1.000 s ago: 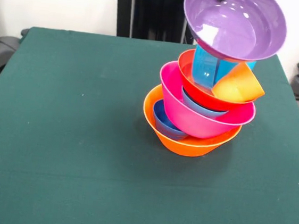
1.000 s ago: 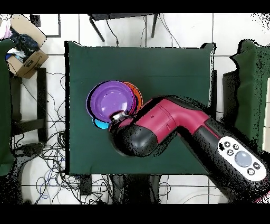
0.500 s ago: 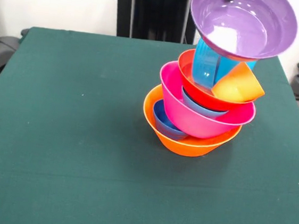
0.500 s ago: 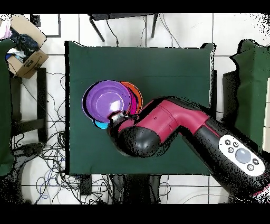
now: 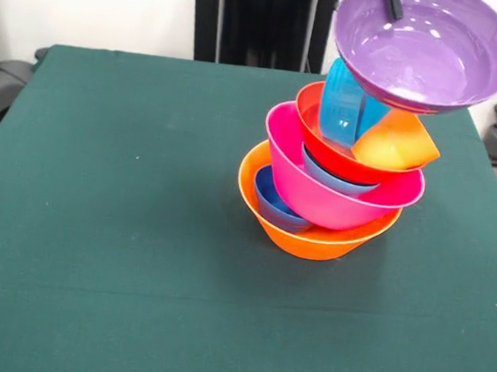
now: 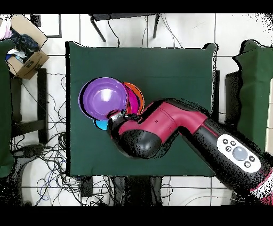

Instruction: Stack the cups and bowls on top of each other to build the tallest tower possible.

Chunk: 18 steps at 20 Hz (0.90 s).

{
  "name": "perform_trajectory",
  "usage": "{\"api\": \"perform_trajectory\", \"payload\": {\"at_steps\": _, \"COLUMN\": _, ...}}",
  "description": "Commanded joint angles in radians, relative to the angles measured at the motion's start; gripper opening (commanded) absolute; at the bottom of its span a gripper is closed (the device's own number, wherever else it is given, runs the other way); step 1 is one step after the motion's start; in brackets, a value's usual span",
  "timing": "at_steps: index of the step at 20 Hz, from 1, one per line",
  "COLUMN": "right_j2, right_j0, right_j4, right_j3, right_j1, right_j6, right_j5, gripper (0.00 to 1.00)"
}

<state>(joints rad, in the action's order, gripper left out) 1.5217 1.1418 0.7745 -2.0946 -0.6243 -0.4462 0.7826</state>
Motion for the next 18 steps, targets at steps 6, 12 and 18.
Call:
{"api": "perform_trajectory", "payload": {"at_steps": 6, "right_j2": -0.028, "right_j0": 0.017, "right_j4": 0.106, "right_j3": -0.032, "right_j1": 0.118, "right_j6": 0.334, "right_j5": -0.015, "gripper": 0.00}}
{"api": "perform_trajectory", "payload": {"at_steps": 12, "right_j2": -0.042, "right_j0": 0.030, "right_j4": 0.111, "right_j3": -0.008, "right_j1": 0.140, "right_j6": 0.388, "right_j5": 0.024, "gripper": 0.00}}
{"api": "perform_trajectory", "payload": {"at_steps": 18, "right_j2": -0.039, "right_j0": 0.043, "right_j4": 0.106, "right_j3": -0.018, "right_j1": 0.138, "right_j6": 0.408, "right_j5": 0.038, "gripper": 0.00}}
